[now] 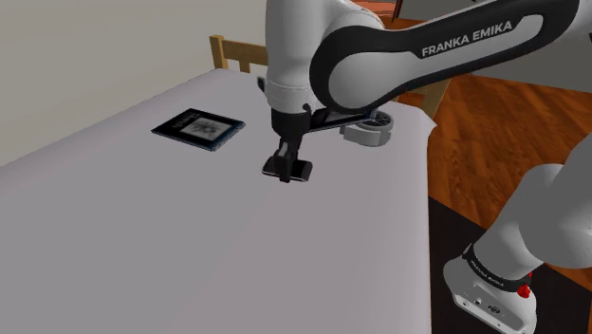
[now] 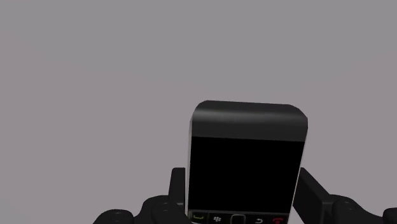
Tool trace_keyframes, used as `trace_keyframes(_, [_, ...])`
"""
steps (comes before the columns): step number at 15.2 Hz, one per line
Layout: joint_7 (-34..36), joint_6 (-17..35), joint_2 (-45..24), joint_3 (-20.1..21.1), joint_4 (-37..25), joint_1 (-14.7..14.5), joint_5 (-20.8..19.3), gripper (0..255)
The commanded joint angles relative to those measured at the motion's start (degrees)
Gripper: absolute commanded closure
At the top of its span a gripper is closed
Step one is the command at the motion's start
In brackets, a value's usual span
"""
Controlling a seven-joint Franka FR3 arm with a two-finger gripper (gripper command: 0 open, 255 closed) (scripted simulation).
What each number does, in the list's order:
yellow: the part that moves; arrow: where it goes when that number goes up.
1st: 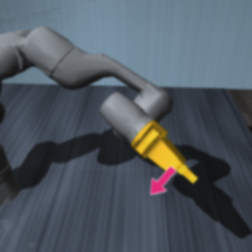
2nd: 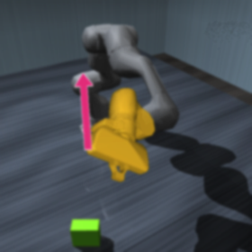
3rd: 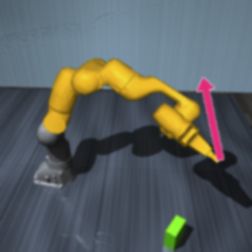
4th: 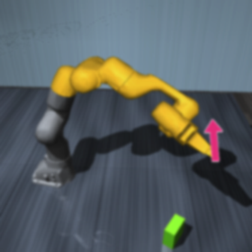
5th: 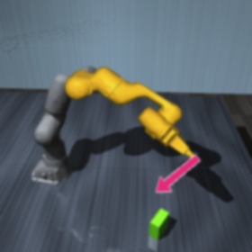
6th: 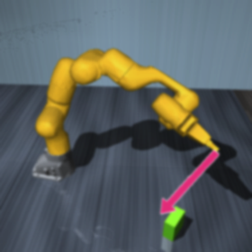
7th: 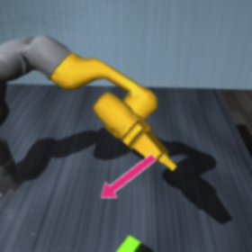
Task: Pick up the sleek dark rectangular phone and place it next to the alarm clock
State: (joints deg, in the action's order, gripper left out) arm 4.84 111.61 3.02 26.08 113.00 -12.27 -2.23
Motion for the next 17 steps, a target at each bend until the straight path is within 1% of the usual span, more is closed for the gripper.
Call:
trace_keyframes(1, [-1.6, -0.1, 1.8, -0.7, 1.4, 0.6, 0.8, 255])
trace_keyframes(5, [-7.9, 0.8, 8.3, -4.1, 8.2, 2.4, 3.3, 255])
trace_keyframes(9, [-14.0, 1.3, 13.9, -7.9, 14.0, 3.8, 4.6, 255])
trace_keyframes(13, [-19.8, 1.3, 18.7, -11.9, 18.7, 5.3, 4.8, 255])
trace_keyframes(17, [-25.5, 1.2, 22.6, -16.2, 22.5, 7.1, 4.1, 255])
